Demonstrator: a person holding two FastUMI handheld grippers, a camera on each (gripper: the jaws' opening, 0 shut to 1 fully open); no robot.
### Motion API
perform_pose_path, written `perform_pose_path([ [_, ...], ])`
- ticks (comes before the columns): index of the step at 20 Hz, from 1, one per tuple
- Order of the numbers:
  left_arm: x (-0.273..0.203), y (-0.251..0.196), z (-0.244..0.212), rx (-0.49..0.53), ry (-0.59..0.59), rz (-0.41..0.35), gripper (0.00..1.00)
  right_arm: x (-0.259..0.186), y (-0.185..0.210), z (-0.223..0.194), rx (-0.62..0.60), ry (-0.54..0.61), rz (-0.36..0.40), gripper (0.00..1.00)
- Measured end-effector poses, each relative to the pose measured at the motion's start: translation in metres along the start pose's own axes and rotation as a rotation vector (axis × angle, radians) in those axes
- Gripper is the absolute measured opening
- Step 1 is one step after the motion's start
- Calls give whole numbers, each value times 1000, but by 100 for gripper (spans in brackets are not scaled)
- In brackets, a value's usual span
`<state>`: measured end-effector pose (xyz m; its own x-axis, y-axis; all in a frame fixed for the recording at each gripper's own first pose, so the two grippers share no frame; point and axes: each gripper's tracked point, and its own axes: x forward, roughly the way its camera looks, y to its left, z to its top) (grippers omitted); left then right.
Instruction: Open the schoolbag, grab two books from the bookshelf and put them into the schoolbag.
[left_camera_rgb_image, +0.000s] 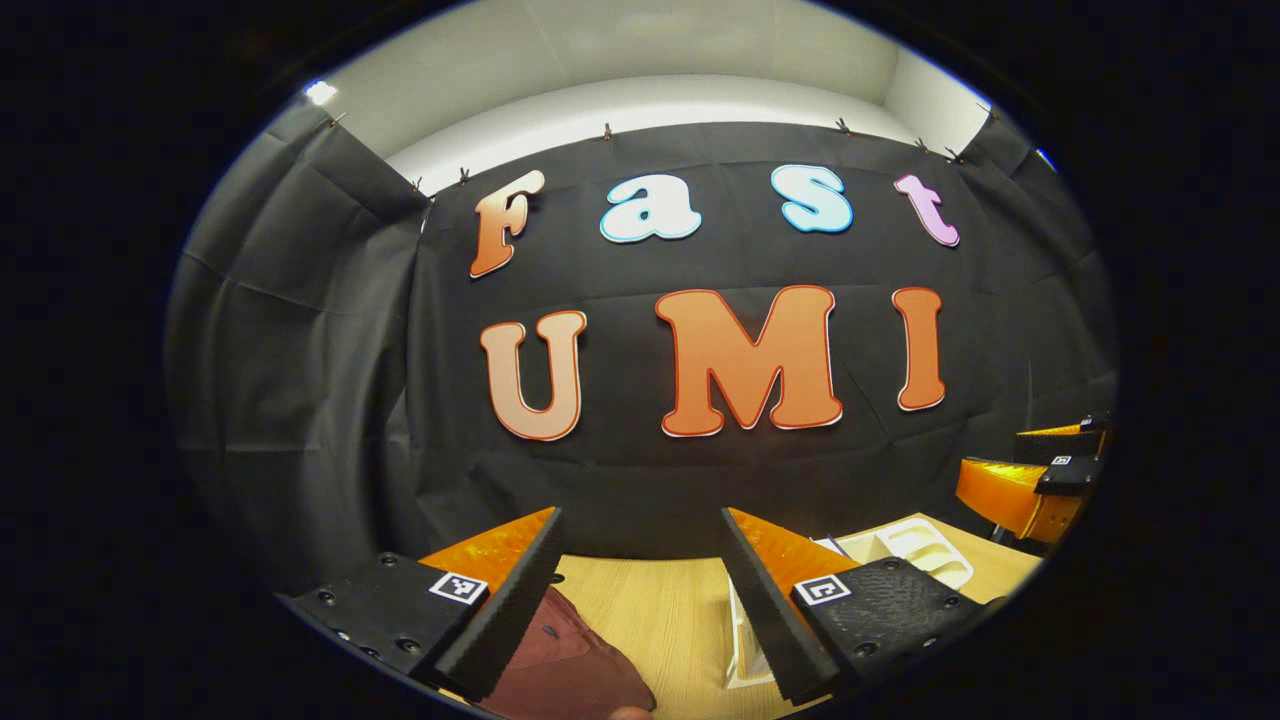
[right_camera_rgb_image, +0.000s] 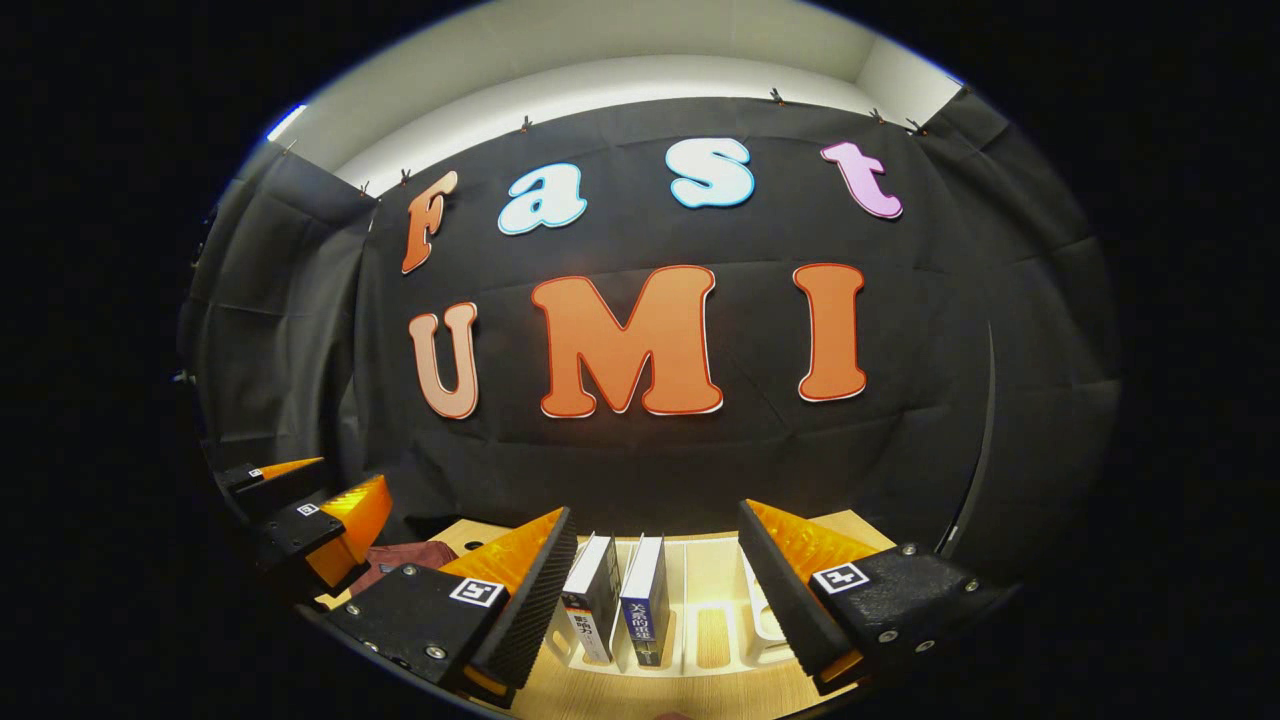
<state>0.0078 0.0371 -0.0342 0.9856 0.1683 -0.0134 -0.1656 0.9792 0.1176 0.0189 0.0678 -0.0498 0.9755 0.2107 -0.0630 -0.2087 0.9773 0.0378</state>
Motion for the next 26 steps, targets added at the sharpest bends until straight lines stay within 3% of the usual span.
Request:
perform_pose_path([
  [7,-3,5,-15,60,55,23,95,0,0,-4,-8,10,-5,96],
  [12,-6,26,-94,204,218,46,95,0,1,-13,-5,35,-11,96],
  [13,-6,27,-109,238,248,47,100,0,-1,-15,-6,39,-14,96],
  [14,-6,30,-125,275,280,43,96,-1,-1,-17,-7,44,-17,96],
  [26,-57,46,-294,650,593,-45,96,-7,-15,-46,-45,129,-86,96],
])
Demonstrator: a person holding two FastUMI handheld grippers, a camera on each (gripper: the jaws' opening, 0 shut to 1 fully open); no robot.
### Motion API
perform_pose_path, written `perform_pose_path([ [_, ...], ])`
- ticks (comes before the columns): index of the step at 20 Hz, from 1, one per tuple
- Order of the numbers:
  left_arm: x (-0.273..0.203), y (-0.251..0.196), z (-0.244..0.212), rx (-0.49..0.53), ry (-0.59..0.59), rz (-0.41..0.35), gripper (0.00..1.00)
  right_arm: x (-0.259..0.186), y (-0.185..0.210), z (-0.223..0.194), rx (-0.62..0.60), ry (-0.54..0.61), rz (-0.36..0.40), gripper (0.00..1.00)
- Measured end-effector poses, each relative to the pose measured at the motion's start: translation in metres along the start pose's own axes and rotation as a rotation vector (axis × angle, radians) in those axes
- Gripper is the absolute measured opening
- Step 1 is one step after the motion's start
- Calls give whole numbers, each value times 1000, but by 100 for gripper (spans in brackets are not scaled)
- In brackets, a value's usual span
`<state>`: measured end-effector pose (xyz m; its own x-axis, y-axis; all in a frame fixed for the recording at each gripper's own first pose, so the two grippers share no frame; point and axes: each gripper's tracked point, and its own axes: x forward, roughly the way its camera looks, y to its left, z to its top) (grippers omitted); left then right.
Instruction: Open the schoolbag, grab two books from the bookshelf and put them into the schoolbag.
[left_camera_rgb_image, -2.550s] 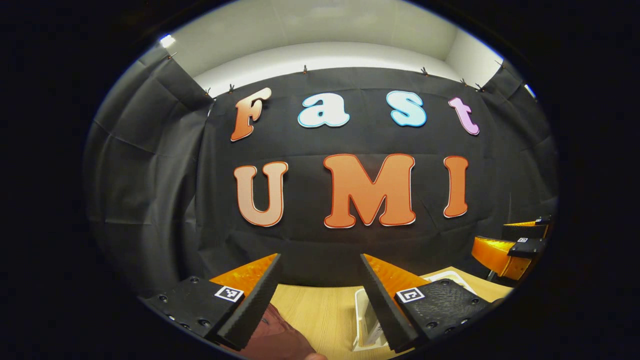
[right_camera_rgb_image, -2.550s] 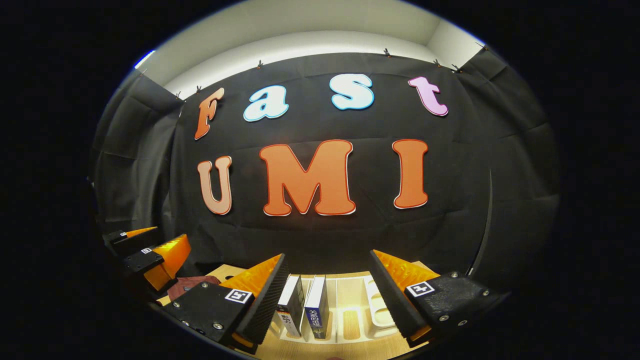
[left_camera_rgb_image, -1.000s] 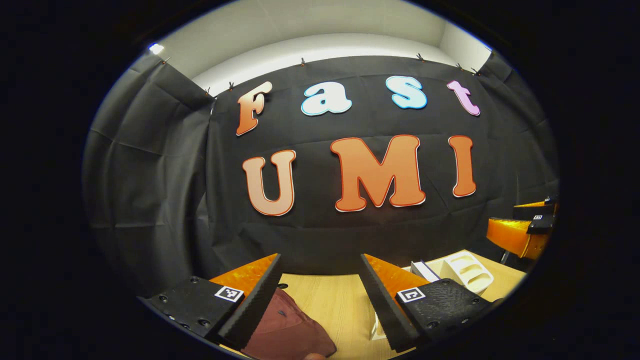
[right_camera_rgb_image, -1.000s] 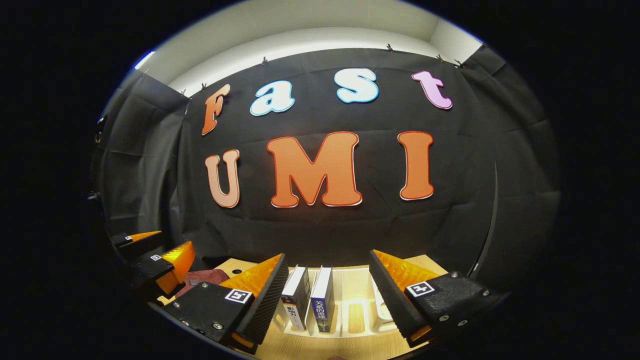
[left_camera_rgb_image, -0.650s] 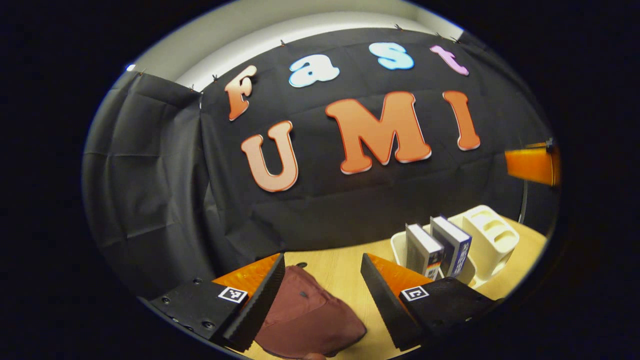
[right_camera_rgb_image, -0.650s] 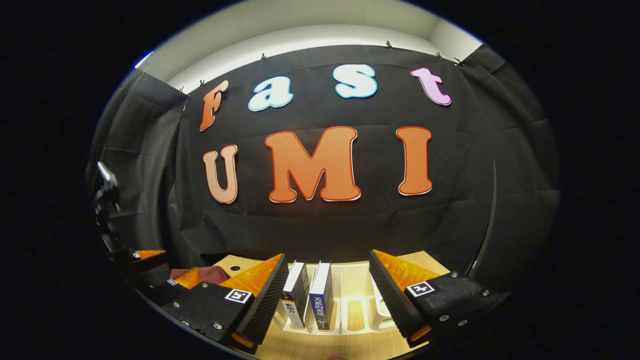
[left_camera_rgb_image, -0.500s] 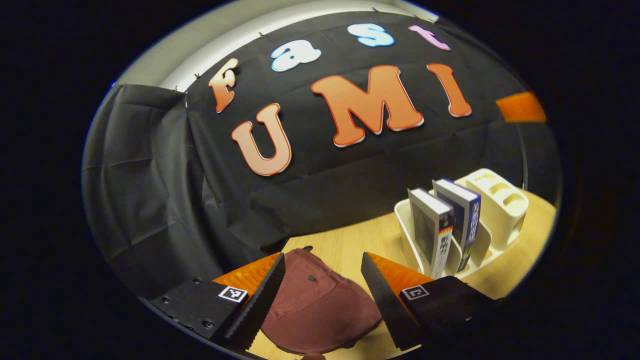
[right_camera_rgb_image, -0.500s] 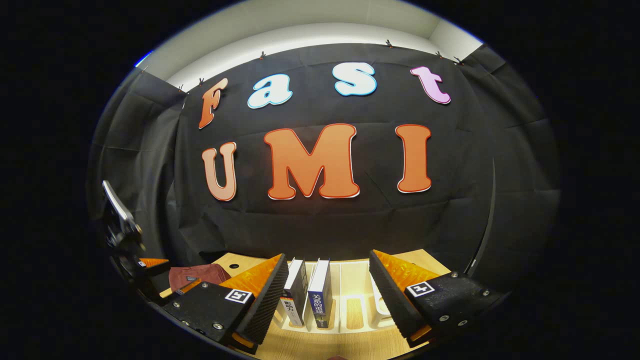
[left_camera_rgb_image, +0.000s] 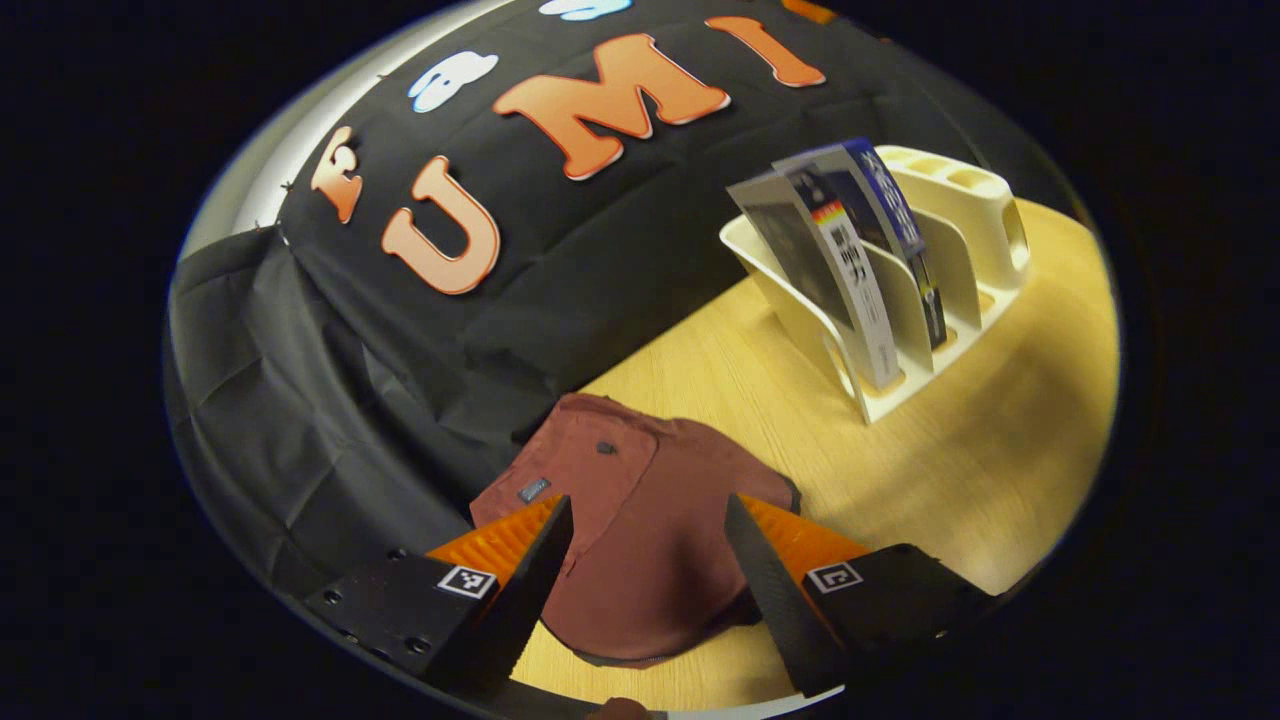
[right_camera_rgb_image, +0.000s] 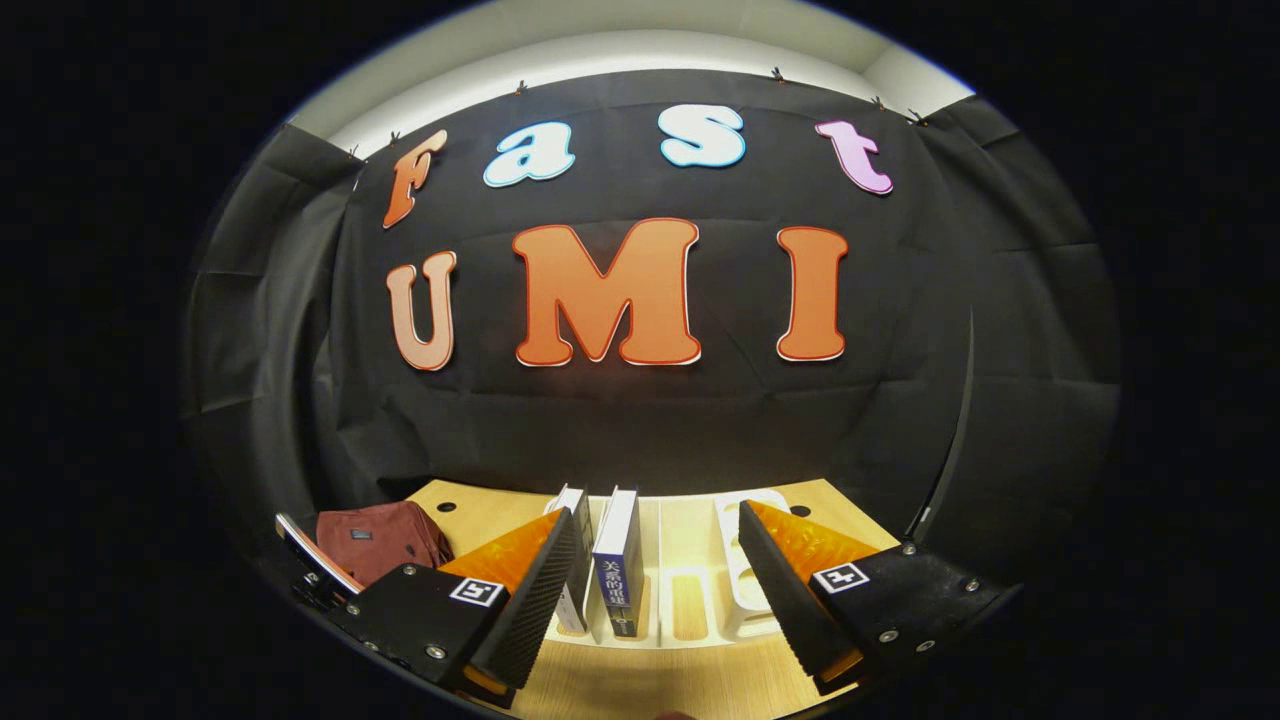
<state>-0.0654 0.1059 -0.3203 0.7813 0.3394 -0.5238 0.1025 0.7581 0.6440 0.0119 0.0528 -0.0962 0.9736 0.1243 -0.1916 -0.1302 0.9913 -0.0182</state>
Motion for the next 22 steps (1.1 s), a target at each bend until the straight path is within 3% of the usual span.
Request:
perform_pose_path([
  [7,6,-35,-49,169,70,-45,97,1,4,-7,-27,9,-6,96],
  [12,19,-31,-73,260,124,19,98,3,3,-9,-33,14,-2,96],
  [22,26,-22,-65,374,97,165,97,0,0,-14,-37,22,-3,96],
])
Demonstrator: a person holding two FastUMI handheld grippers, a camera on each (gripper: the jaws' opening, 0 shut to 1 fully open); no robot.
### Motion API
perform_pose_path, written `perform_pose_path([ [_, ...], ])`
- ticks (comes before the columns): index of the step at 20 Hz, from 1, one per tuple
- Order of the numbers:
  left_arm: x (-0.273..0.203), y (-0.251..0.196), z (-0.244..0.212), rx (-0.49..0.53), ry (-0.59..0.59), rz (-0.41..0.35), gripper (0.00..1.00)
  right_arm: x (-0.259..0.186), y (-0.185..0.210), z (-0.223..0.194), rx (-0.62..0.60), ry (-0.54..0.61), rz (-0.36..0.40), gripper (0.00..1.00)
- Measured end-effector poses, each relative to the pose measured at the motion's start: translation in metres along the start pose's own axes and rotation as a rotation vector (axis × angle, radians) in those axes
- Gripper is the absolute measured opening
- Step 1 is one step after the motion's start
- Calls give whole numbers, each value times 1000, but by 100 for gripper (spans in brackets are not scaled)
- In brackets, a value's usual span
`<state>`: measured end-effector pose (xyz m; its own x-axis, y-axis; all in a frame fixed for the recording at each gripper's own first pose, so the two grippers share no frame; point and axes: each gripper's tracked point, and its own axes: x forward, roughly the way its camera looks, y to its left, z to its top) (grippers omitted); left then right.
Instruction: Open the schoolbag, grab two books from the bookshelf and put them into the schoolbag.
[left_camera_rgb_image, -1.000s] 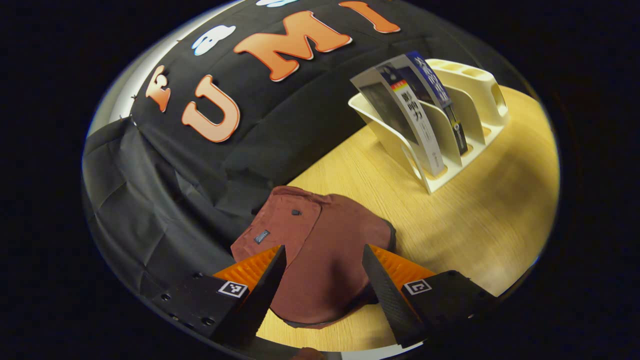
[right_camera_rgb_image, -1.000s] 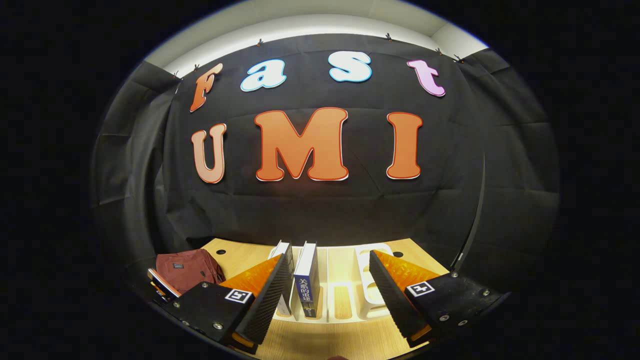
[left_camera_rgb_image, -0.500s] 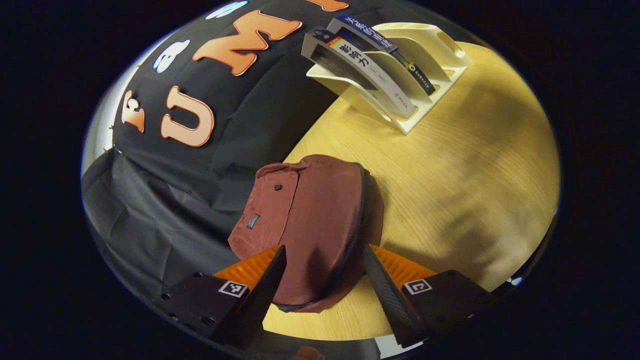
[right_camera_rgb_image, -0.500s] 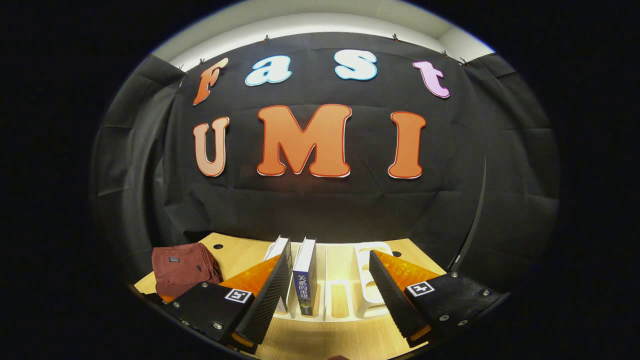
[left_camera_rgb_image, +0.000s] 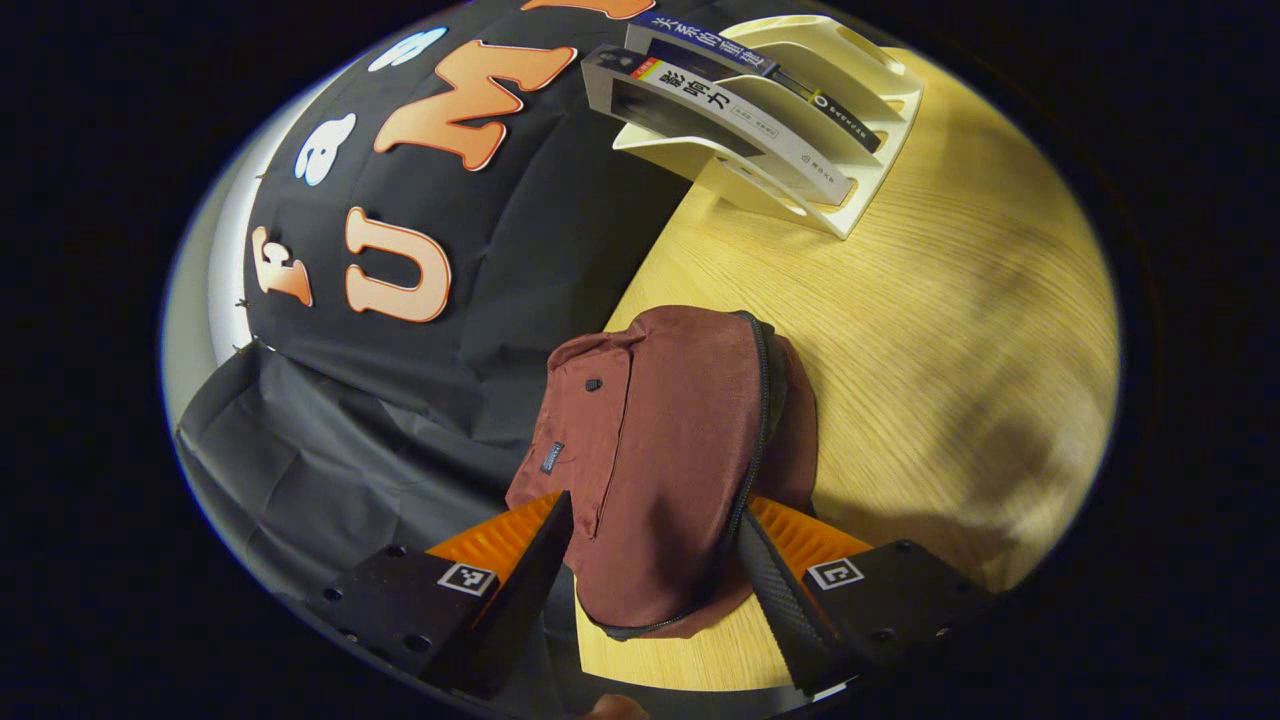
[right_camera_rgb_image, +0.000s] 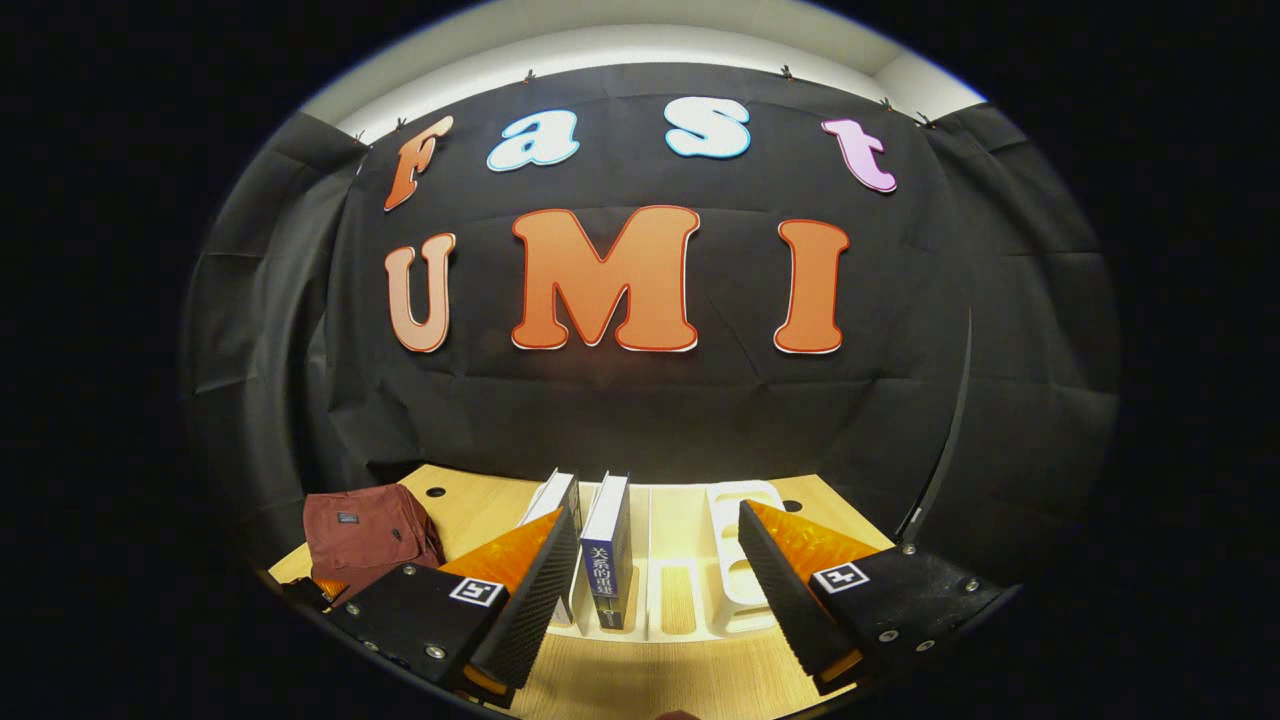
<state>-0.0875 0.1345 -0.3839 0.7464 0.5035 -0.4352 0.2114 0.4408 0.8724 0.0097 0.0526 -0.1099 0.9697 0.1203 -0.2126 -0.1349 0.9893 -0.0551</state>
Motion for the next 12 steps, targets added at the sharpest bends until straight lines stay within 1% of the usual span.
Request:
perform_pose_path([
  [3,5,8,9,30,-8,65,96,-3,4,-1,-15,2,9,96],
  [4,3,15,15,22,-22,90,95,-4,4,0,-22,1,10,96],
  [6,7,24,15,1,-32,116,95,-5,3,1,-36,-4,7,96],
  [11,33,18,10,36,9,108,95,-6,9,0,-34,2,13,96],
  [12,37,17,12,44,9,105,89,-6,11,-1,-36,3,16,96],
])
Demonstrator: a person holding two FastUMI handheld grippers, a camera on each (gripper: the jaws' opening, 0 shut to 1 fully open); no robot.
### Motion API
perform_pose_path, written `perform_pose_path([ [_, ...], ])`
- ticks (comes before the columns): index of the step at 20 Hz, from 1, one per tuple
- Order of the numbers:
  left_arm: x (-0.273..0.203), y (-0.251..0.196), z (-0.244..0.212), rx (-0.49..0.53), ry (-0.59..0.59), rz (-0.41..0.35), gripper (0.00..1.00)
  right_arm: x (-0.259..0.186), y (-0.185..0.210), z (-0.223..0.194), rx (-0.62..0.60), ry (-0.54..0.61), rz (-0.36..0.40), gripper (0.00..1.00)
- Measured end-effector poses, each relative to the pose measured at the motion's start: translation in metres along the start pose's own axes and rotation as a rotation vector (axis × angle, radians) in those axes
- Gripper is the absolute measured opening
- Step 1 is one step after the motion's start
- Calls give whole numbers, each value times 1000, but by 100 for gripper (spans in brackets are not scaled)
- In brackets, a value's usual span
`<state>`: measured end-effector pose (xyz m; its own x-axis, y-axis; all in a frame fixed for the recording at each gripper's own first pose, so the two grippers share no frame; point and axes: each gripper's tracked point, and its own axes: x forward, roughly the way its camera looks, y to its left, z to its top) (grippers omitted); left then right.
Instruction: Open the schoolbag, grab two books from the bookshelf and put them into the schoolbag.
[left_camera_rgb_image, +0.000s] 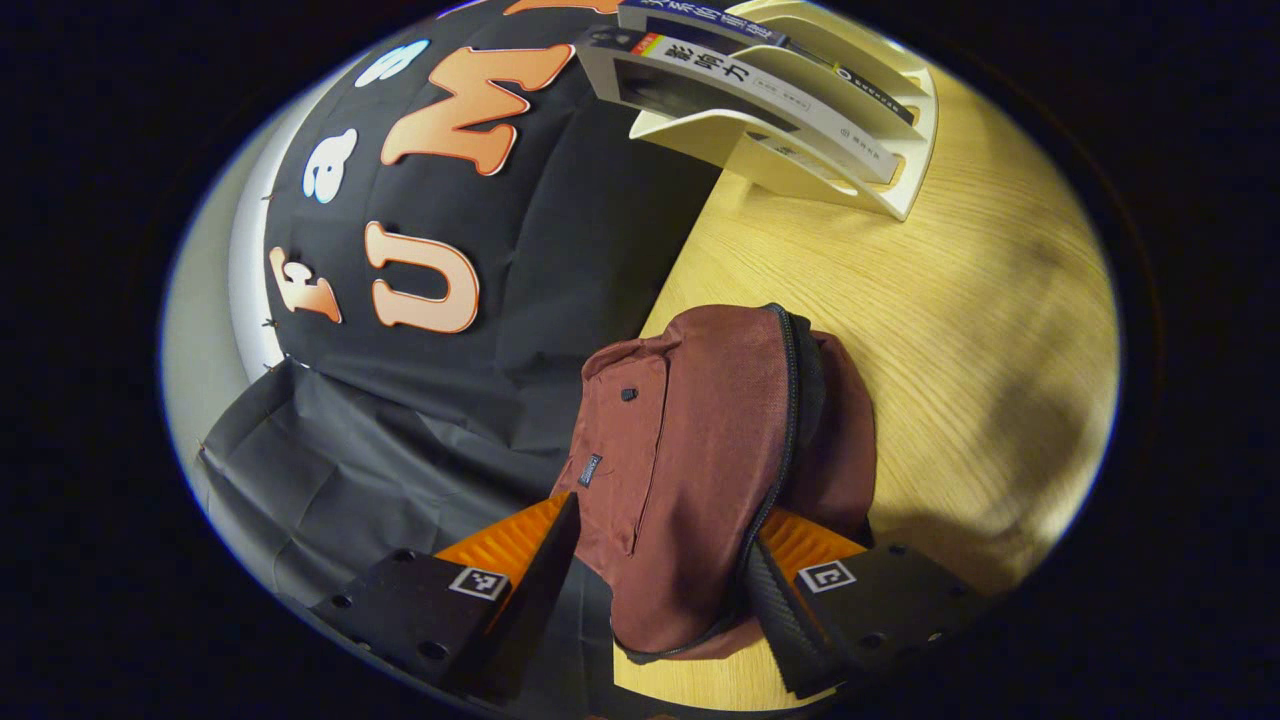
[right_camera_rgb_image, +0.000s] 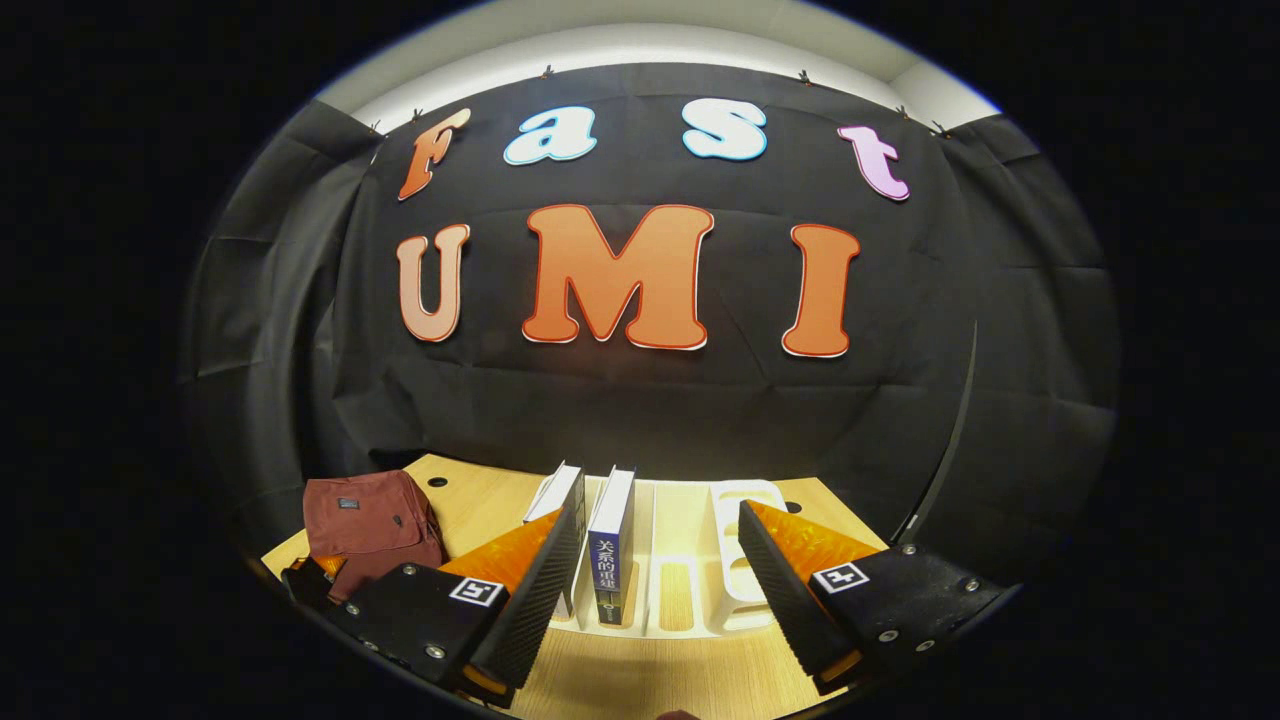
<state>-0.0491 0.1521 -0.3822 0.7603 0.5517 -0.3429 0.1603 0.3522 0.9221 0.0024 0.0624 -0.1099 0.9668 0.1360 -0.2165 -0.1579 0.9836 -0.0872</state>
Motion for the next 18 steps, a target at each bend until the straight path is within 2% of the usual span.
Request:
perform_pose_path([
  [3,6,-1,0,-8,12,-30,75,0,3,0,-12,-2,5,96],
  [4,7,-1,1,-20,16,-49,65,0,4,-1,-16,0,5,96],
  [5,10,-1,2,-37,20,-72,70,1,4,-1,-18,1,3,96],
  [6,8,2,2,-57,27,-94,47,2,4,-1,-18,2,3,96],
  [10,17,19,4,-117,68,-186,22,10,4,-4,-30,27,7,96],
  [11,18,26,7,-128,72,-209,22,16,6,-5,-43,38,9,96],
  [13,23,37,13,-149,69,-251,13,24,11,-11,-77,79,23,96],
  [18,27,58,19,-186,78,-394,9,47,28,-8,-87,164,66,96],
])
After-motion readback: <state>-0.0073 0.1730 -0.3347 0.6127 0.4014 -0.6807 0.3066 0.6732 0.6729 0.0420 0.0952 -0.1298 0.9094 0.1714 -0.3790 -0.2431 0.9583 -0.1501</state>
